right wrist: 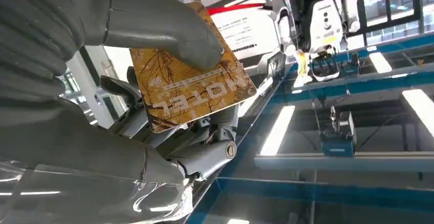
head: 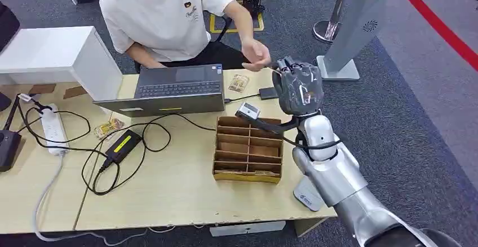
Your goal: Pass the card to the sensor for recognition and then transmit it.
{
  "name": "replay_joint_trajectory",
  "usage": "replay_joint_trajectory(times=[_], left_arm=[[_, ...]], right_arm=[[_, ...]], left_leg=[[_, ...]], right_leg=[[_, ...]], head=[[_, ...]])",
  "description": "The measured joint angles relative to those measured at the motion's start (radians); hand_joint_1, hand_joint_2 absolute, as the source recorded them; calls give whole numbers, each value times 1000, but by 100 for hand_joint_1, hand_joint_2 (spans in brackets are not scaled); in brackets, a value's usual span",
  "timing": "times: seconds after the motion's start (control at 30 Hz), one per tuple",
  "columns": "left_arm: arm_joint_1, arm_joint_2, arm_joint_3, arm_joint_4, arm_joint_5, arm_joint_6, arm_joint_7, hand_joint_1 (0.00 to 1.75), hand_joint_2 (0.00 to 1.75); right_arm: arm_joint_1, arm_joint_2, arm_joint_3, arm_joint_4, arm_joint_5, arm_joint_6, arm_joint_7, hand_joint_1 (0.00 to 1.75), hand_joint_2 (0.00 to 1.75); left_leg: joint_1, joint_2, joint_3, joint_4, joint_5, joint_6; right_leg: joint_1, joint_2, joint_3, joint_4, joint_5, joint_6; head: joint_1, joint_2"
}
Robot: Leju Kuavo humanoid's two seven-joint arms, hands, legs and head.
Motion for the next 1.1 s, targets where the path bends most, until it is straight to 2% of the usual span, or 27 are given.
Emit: replay_joint_trajectory(times=[0.17,0.3,0.53,0.8,1.0,1.1], left_arm=[[0,0,0,0,18,6,3,0,175],[0,0,0,0,39,10,4,0,175],[1,0,0,0,76,11,5,0,175],[1,0,3,0,96,13,5,0,175],[1,0,5,0,103,13,6,0,175],[1,0,5,0,110,12,6,0,175]], right_arm=[[67,-6,-36,-35,-80,-68,-37,175,175],[175,-23,-79,-113,-85,-85,-60,175,175],[428,-47,-164,-295,-68,-91,-139,175,175],[609,-47,-208,-401,-81,-92,-215,175,175],[690,-47,-209,-398,-16,-92,-216,175,175],[717,-47,-209,-367,9,-92,-195,175,175]], left_leg=[[0,0,0,0,0,0],[0,0,0,0,-1,0],[0,-1,-1,0,-2,0],[0,-1,-1,0,-2,0],[0,-1,-1,-1,-2,0],[0,-1,-1,-1,-2,0]], right_leg=[[0,0,0,0,0,0],[0,0,0,-1,0,0],[0,-1,-1,-1,-1,0],[0,-1,0,-1,-1,0],[0,-1,0,-1,-1,0],[0,-1,0,-1,-1,0]], head=[[0,0],[0,0],[0,0],[0,0],[0,0],[0,0]])
